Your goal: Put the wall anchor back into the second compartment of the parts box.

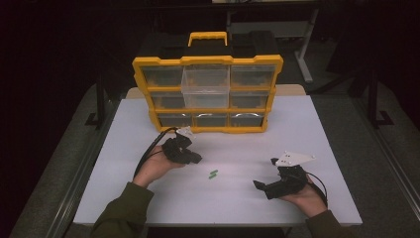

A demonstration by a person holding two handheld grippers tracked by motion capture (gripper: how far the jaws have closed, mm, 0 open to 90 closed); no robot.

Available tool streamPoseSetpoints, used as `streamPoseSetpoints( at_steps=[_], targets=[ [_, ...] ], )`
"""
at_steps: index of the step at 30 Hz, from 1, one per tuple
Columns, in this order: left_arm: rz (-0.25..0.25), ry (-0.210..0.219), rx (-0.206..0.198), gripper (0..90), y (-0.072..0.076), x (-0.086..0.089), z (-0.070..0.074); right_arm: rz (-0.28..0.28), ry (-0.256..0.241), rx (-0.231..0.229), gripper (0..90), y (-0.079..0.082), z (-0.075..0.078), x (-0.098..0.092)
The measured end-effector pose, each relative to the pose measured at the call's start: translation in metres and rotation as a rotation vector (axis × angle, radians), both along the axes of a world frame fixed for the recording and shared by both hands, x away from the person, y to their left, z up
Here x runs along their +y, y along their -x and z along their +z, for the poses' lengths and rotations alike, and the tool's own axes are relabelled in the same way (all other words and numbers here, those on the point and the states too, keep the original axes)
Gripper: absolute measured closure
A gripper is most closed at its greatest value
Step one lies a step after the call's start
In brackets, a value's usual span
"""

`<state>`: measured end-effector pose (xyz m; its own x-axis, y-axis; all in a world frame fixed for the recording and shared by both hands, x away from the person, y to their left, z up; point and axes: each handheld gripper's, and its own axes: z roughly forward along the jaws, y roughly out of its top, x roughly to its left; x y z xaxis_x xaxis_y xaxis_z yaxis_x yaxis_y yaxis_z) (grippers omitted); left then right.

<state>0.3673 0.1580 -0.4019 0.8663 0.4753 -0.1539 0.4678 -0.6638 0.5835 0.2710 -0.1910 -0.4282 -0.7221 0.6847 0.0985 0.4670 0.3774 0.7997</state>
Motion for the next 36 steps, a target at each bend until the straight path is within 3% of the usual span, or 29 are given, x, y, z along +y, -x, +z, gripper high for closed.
streamPoseSetpoints(
  at_steps=[2,6,13,21,22,23,24,28,29,33,36],
  targets=[
    [0.022,0.016,0.0,84.3,0.0,0.003,0.005,0.0,0.0,0.004,0.0,0.0,0.0,0.0],
    [0.011,0.007,-0.014,84.3,-0.001,0.009,0.011,-0.002,-0.002,0.004,0.0,0.0,0.0,0.0],
    [0.07,0.034,-0.012,84.3,-0.002,0.021,0.027,-0.002,-0.003,0.007,0.0,0.0,0.0,0.0],
    [0.064,0.04,-0.032,84.3,-0.005,0.03,0.053,0.0,0.006,0.002,0.0,-0.001,-0.001,0.0],
    [0.039,0.008,-0.041,84.3,-0.007,0.033,0.06,0.0,0.005,0.002,0.0,-0.001,-0.001,0.0],
    [0.039,0.008,-0.041,84.3,-0.007,0.033,0.06,0.0,0.005,0.001,0.0,-0.001,-0.001,0.0],
    [0.064,0.036,-0.044,84.3,-0.007,0.032,0.064,-0.001,0.005,0.003,0.0,-0.001,-0.001,0.0],
    [0.071,0.045,-0.044,84.3,-0.007,0.035,0.072,-0.003,0.003,0.004,0.0,-0.001,0.0,0.0],
    [0.055,0.036,-0.048,84.3,-0.008,0.036,0.075,-0.003,0.002,0.004,0.0,-0.001,0.0,0.0],
    [0.068,0.023,-0.061,84.3,-0.011,0.04,0.086,-0.003,0.002,0.004,0.0,-0.001,0.0,0.0],
    [0.083,0.036,-0.062,84.3,-0.012,0.042,0.095,-0.003,0.001,0.004,0.0,-0.001,0.0,0.0]
  ],
)
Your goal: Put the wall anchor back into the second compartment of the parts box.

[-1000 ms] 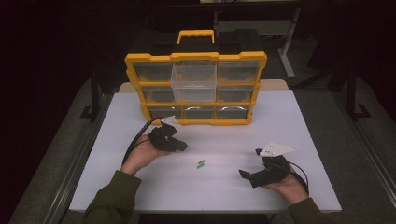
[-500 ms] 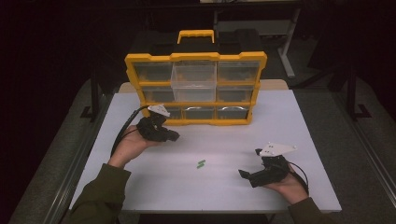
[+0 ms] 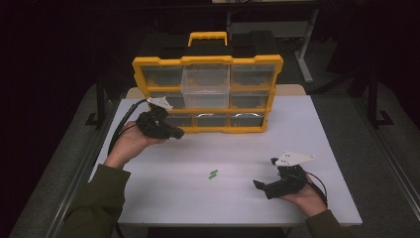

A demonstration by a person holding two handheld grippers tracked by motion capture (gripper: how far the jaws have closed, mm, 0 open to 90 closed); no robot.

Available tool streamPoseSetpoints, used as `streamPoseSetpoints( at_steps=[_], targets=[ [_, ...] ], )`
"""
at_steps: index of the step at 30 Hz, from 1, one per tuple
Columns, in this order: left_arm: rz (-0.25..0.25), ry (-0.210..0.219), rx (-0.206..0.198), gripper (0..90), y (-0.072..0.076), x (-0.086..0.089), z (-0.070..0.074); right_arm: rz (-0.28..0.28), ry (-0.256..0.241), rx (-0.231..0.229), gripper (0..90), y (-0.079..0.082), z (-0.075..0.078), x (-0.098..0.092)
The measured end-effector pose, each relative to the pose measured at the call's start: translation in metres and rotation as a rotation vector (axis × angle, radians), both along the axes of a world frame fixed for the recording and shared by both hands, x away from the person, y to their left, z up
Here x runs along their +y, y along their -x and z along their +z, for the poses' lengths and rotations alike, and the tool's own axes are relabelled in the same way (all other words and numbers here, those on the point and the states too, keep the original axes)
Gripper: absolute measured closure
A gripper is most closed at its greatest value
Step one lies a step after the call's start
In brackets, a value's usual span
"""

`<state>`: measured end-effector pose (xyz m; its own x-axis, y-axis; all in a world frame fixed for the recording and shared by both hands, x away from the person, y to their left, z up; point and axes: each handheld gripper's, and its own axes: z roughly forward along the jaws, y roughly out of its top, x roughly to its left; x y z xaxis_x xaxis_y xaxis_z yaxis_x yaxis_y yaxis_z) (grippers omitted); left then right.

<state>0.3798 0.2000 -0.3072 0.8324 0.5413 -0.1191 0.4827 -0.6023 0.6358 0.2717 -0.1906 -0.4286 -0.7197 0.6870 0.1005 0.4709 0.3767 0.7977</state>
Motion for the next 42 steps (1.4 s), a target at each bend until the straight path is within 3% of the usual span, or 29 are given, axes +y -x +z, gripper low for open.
streamPoseSetpoints(
  at_steps=[4,17,25,42],
  targets=[
    [0.014,0.029,-0.007,84.3,-0.002,0.003,0.012,0.001,0.002,0.0,0.0,0.0,0.0,0.0],
    [0.018,0.004,-0.039,84.3,-0.011,0.011,0.057,0.001,-0.005,-0.001,0.0,0.0,0.0,0.0],
    [0.028,0.019,-0.068,84.3,-0.015,0.013,0.094,0.001,-0.005,0.0,0.0,0.0,0.0,0.0],
    [0.027,0.043,-0.116,84.3,-0.025,0.008,0.15,0.0,-0.007,0.001,0.0,0.0,0.0,0.0]
  ],
)
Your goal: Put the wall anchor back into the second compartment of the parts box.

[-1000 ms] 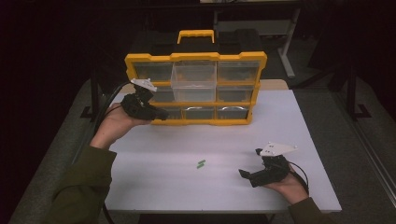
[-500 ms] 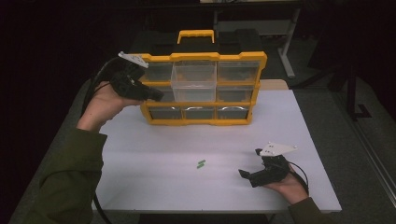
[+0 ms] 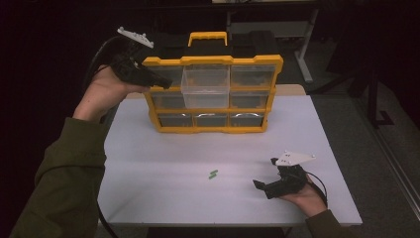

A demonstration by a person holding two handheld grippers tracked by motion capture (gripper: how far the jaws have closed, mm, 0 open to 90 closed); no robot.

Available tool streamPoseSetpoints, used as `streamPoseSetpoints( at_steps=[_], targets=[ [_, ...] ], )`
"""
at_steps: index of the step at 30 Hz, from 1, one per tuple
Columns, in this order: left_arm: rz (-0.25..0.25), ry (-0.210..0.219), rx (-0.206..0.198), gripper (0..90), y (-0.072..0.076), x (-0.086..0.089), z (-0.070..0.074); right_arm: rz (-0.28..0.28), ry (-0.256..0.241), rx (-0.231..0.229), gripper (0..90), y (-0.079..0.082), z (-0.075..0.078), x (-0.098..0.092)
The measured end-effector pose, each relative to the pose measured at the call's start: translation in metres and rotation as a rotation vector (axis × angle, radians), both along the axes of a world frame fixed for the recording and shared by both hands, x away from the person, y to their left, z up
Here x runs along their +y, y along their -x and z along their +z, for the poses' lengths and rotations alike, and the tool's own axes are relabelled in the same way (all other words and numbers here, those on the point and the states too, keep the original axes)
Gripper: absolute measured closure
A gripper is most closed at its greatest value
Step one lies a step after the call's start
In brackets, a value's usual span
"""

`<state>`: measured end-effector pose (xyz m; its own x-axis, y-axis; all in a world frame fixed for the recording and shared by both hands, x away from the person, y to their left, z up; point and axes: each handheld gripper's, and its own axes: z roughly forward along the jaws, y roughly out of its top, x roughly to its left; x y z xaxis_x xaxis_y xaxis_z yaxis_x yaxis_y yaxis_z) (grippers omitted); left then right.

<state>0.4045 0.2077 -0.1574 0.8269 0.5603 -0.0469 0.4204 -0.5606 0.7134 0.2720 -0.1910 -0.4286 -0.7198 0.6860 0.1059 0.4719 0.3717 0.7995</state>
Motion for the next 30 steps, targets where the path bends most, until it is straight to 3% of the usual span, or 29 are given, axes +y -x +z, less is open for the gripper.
streamPoseSetpoints(
  at_steps=[11,19,25,30],
  targets=[
    [-0.029,0.001,-0.028,84.2,-0.005,-0.02,0.023,-0.001,-0.005,0.005,0.0,0.0,0.001,0.0],
    [-0.052,-0.011,-0.013,84.1,-0.01,-0.042,0.017,0.0,-0.006,0.003,0.0,0.0,0.001,-0.001],
    [-0.061,-0.046,0.002,84.2,-0.017,-0.061,0.007,0.0,-0.007,0.002,0.0,0.0,0.001,-0.001],
    [-0.072,-0.064,0.015,83.7,-0.021,-0.065,0.002,-0.001,-0.011,0.001,0.0,0.0,0.001,-0.002]
  ],
)
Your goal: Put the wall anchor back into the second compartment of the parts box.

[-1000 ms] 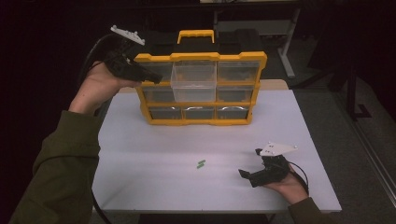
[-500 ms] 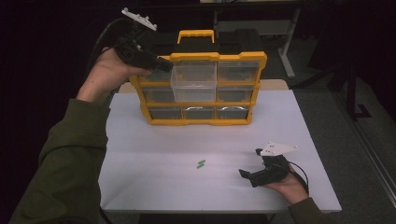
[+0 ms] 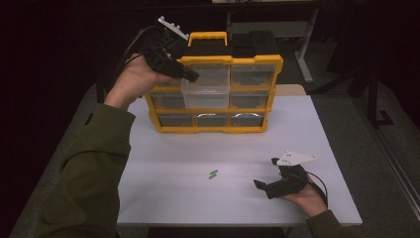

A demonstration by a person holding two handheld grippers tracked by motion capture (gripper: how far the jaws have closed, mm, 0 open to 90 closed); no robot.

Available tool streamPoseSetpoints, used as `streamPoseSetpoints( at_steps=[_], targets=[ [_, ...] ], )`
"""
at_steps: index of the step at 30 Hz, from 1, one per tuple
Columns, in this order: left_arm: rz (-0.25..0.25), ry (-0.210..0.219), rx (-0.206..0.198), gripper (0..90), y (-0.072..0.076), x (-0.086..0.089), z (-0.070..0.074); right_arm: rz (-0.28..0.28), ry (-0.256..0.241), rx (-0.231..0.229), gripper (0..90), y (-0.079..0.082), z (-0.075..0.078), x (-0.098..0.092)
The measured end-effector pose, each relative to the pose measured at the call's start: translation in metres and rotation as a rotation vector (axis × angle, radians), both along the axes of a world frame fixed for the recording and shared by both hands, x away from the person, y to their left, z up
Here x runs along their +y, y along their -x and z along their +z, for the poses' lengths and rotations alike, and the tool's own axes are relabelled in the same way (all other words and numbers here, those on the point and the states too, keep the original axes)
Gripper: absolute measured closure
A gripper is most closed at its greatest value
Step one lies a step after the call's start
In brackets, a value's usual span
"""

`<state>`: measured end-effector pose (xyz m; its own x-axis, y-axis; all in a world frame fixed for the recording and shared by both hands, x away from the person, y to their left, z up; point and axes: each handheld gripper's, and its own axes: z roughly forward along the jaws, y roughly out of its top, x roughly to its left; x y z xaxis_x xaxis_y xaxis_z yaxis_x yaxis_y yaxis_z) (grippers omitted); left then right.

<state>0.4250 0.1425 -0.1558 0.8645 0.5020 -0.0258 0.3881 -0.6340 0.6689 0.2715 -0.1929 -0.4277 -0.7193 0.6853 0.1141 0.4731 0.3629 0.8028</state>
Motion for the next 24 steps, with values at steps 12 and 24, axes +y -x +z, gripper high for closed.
streamPoseSetpoints(
  at_steps=[12,24],
  targets=[
    [0.008,0.066,-0.018,68.5,0.003,0.017,0.008,-0.003,-0.002,0.002,0.0,0.0,0.0,0.0],
    [-0.016,0.08,-0.007,55.6,0.016,0.053,0.006,-0.006,0.0,0.004,0.0,0.0,0.0,0.0]
  ],
)
